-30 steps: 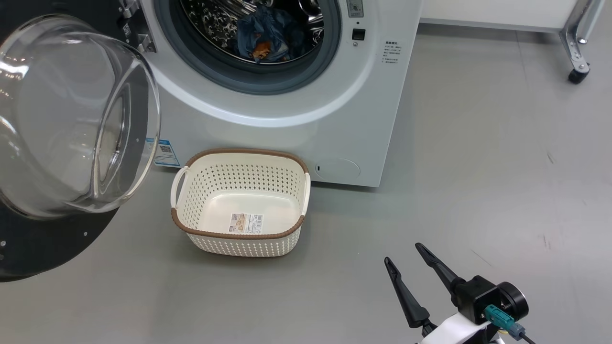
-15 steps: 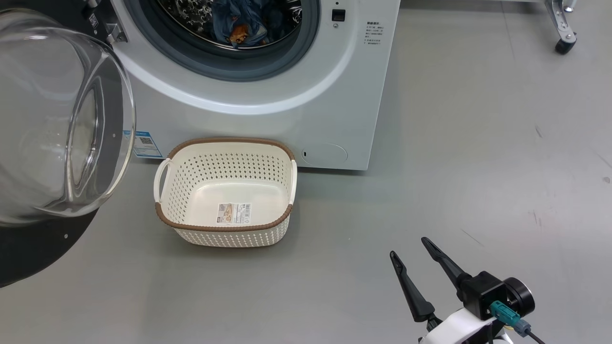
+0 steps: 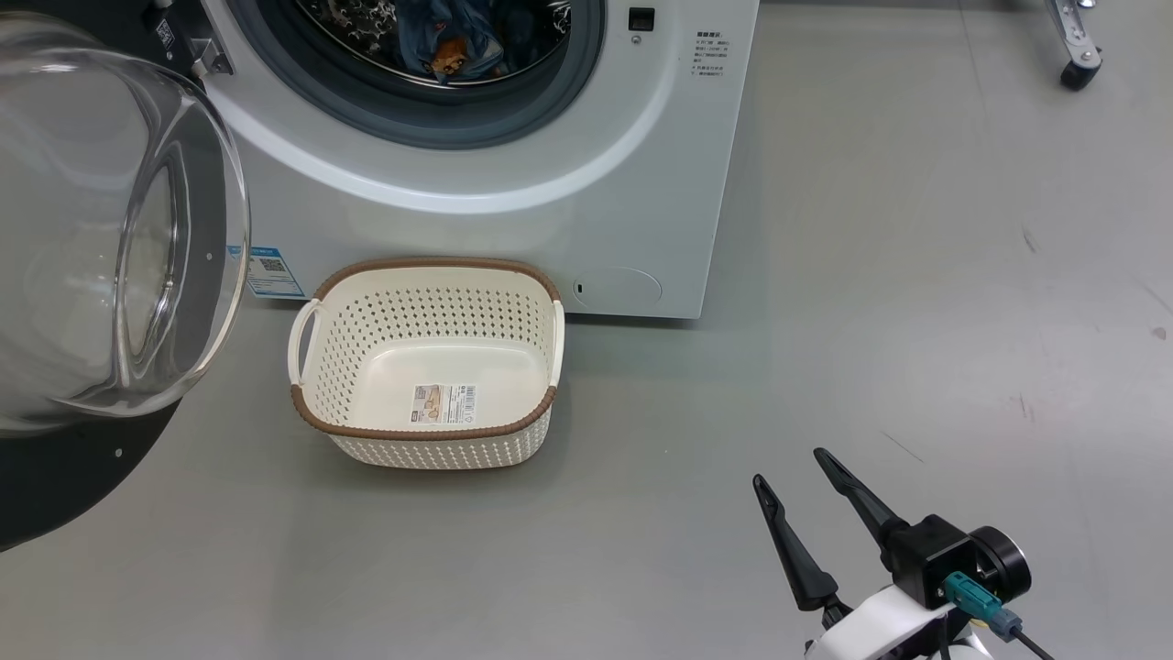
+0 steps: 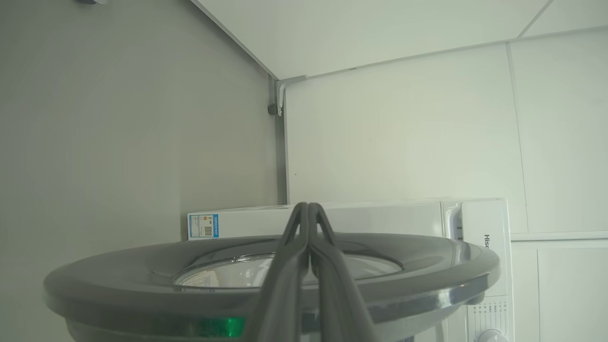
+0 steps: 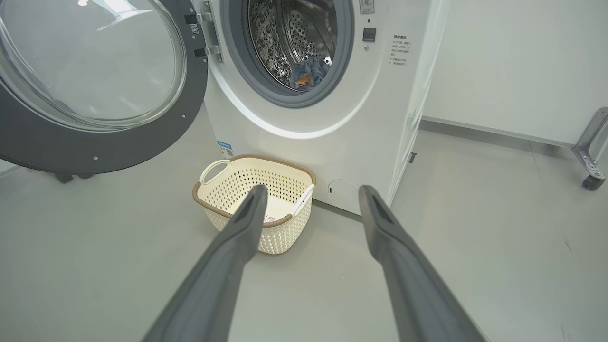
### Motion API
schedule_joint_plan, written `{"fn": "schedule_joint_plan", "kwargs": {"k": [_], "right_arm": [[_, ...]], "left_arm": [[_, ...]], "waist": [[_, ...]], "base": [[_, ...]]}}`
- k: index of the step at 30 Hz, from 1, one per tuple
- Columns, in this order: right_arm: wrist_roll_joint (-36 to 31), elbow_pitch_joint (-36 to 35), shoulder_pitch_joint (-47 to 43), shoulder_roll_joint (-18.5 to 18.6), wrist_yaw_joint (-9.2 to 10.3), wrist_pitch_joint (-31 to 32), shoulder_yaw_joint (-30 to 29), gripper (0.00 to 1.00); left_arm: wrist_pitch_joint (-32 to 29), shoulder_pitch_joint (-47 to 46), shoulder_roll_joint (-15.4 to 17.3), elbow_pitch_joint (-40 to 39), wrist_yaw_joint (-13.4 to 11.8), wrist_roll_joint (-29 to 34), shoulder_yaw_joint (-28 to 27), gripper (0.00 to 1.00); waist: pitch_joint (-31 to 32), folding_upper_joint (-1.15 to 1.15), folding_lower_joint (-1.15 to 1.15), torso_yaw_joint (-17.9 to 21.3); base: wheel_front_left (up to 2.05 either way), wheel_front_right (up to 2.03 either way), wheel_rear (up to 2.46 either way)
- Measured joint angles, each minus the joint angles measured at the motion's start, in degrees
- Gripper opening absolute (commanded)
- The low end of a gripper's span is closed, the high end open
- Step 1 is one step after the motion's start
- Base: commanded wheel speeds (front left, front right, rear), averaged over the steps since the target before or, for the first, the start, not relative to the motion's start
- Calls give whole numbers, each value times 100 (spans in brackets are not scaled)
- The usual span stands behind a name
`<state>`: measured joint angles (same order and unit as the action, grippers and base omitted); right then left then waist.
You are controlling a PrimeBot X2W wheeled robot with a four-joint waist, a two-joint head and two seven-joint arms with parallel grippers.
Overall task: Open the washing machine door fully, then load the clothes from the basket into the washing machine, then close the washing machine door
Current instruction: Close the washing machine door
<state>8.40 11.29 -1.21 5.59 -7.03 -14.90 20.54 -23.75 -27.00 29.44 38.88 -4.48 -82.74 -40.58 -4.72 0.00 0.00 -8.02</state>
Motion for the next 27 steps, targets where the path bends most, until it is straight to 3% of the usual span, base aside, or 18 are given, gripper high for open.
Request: {"fn": "schedule_joint_plan", "kwargs": {"k": [27], "right_arm": [[-3, 2, 76, 24, 0, 0, -38, 100]], "left_arm": [[-1102, -122, -461, 134, 697, -655, 170, 0]], "waist": [[125, 0, 0, -82]], "base": [[0, 0, 0]]}}
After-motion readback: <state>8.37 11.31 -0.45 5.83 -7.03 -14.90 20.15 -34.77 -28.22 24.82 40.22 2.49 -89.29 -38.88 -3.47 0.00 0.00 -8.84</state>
